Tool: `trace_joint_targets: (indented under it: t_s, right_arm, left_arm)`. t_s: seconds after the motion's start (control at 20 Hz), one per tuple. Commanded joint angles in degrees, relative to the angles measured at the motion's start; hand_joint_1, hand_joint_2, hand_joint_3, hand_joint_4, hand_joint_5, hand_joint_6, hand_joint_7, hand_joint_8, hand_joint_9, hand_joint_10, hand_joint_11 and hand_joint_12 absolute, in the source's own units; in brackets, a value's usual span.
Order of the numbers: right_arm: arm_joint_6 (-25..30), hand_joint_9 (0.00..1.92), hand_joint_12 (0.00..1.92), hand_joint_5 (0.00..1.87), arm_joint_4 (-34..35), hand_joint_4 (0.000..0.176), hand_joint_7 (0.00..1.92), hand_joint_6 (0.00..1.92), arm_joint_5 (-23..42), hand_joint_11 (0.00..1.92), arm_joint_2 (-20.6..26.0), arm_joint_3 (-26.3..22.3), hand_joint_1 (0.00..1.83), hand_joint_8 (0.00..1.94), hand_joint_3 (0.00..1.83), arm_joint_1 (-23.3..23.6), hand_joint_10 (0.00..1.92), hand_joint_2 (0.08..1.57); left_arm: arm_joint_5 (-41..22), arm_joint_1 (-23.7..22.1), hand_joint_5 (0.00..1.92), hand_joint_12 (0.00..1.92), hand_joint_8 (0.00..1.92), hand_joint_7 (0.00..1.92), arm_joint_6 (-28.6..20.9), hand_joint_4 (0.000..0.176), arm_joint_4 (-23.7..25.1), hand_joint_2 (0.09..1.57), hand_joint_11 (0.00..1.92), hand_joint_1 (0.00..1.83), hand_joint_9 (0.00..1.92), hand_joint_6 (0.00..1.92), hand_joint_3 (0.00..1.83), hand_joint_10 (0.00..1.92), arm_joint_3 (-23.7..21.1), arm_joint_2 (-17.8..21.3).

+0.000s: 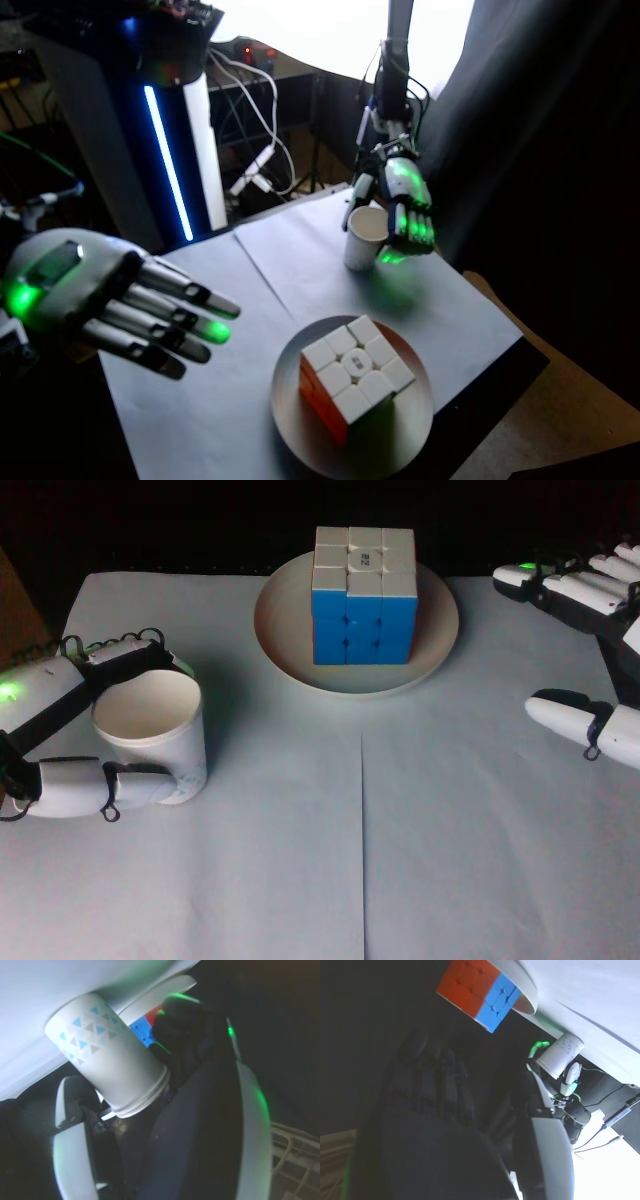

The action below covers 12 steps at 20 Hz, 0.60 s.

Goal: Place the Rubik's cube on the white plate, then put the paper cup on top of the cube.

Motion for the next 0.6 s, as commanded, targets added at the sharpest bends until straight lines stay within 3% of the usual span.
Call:
trace_joint_targets:
  t_s: [0.0,0.05,0.15,0.2,0.25,0.3,0.35,0.4,0.45,0.55]
  right_arm:
    - [0.2,0.11,1.19,0.20,-0.3,0.000,0.28,0.04,7.0,0.00,0.0,0.1,0.70,0.00,0.00,0.5,0.60,1.26]
    - [0.2,0.10,1.19,0.19,-0.3,0.000,0.29,0.04,7.0,0.00,-0.1,0.1,0.70,0.01,0.00,0.5,0.60,1.26]
    - [0.2,0.10,1.19,0.20,-0.3,0.000,0.31,0.04,7.0,0.00,-0.1,0.1,0.72,0.02,0.00,0.5,0.61,1.26]
    - [0.2,0.10,1.18,0.20,-0.3,0.000,0.31,0.04,7.0,0.00,-0.2,0.2,0.72,0.02,0.00,0.5,0.61,1.26]
    - [0.2,0.11,1.18,0.20,-0.3,0.000,0.29,0.04,7.0,0.00,-0.2,0.2,0.70,0.01,0.00,0.5,0.61,1.25]
    - [0.2,0.11,1.18,0.20,-0.3,0.000,0.29,0.04,7.0,0.00,-0.2,0.2,0.70,0.01,0.00,0.5,0.61,1.25]
    - [0.2,0.10,1.19,0.20,-0.3,0.000,0.26,0.03,7.0,0.00,-0.3,0.2,0.70,0.00,0.00,0.5,0.62,1.25]
    - [0.2,0.09,1.19,0.19,-0.3,0.000,0.23,0.03,7.0,0.00,-0.3,0.2,0.69,0.00,0.00,0.5,0.62,1.26]
    - [0.2,0.08,1.16,0.19,-0.3,0.000,0.23,0.02,7.0,0.00,-0.4,0.2,0.70,0.00,0.00,0.5,0.61,1.26]
    - [0.2,0.08,1.16,0.19,-0.3,0.000,0.22,0.02,7.0,0.00,-0.4,0.2,0.69,0.00,0.00,0.5,0.61,1.26]
  left_arm:
    - [-7.0,-0.7,0.47,1.92,1.64,0.24,-0.7,0.076,0.5,1.31,0.38,0.85,0.29,1.55,0.01,1.86,-0.2,0.1]
    - [-7.5,-0.8,0.55,1.92,1.76,0.24,-0.8,0.056,0.8,1.34,0.43,0.86,0.31,1.63,0.00,1.92,-0.5,0.5]
    - [-8.9,-1.2,0.57,1.92,1.92,0.25,-0.8,0.042,1.7,1.34,0.54,0.88,0.38,1.63,0.00,1.92,-1.3,1.3]
    - [-9.6,-1.3,0.57,1.92,1.92,0.25,-0.8,0.041,2.0,1.34,0.54,0.88,0.38,1.63,0.00,1.92,-1.6,1.6]
    - [-10.5,-1.4,0.41,1.92,1.85,0.46,-0.8,0.038,2.4,1.44,0.48,0.96,0.36,1.83,0.01,1.92,-2.1,2.0]
    - [-11.5,-1.6,0.41,1.92,1.86,0.46,-0.8,0.038,2.9,1.45,0.47,0.96,0.36,1.84,0.01,1.92,-2.6,2.5]
    - [-12.0,-1.7,0.21,1.92,1.78,0.50,-0.8,0.102,3.1,1.38,0.47,1.17,0.35,1.91,0.00,1.92,-2.8,2.8]
    - [-12.4,-1.8,0.16,1.92,1.72,0.54,-0.8,0.107,3.4,1.35,0.50,1.24,0.38,1.92,0.00,1.92,-3.1,3.1]
    - [-12.8,-1.9,0.37,1.92,1.84,0.49,-0.8,0.023,3.6,1.44,0.53,0.98,0.41,1.85,0.01,1.92,-3.2,3.3]
    - [-13.8,-2.2,0.40,1.92,1.78,0.52,-0.8,0.020,4.2,1.43,0.48,0.99,0.39,1.83,0.00,1.92,-3.6,4.0]
